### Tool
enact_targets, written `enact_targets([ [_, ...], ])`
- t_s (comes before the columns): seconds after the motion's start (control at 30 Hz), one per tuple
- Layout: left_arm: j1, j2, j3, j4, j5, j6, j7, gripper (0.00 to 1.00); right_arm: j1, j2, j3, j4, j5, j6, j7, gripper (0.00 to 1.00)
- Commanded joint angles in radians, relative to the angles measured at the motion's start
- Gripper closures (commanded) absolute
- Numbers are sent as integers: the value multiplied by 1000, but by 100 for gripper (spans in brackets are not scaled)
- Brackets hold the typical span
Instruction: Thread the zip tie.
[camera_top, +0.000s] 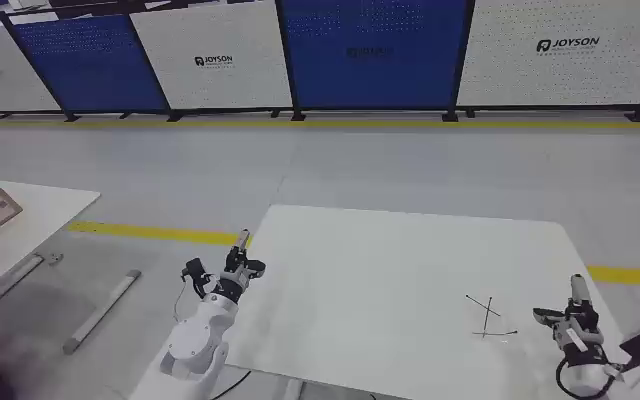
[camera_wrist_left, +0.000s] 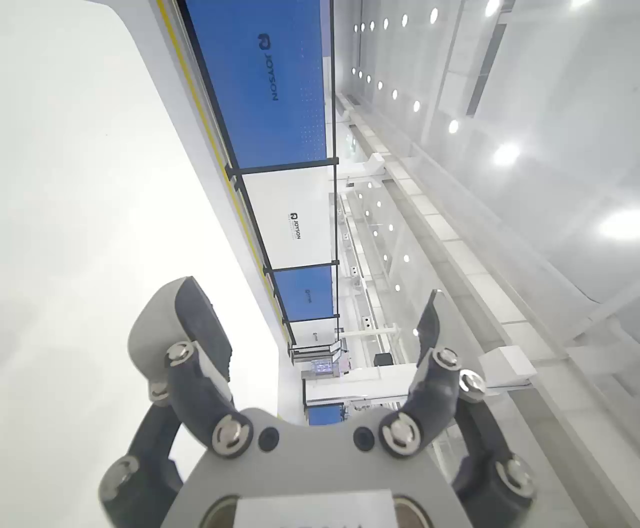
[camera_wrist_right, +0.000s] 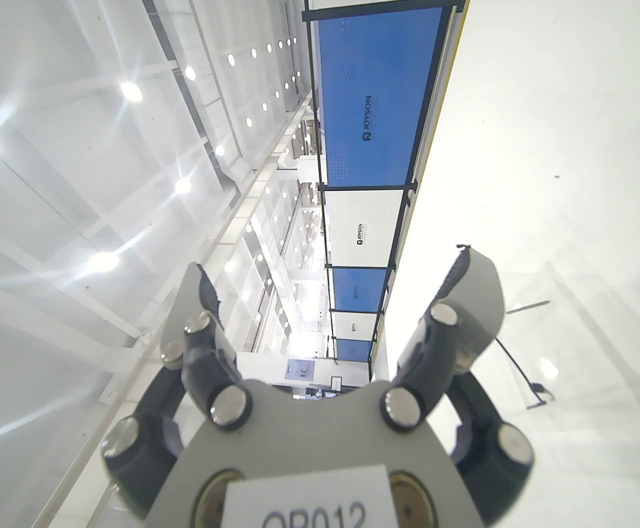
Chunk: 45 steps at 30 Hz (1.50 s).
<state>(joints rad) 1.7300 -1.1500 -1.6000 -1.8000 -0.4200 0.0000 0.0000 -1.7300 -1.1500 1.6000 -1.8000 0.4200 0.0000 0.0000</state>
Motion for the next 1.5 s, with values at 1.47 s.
enact_targets([
  [1.47, 0, 0, 0, 0, 0, 0, 0, 0, 250, 101, 169, 162, -226, 169, 1115, 0],
])
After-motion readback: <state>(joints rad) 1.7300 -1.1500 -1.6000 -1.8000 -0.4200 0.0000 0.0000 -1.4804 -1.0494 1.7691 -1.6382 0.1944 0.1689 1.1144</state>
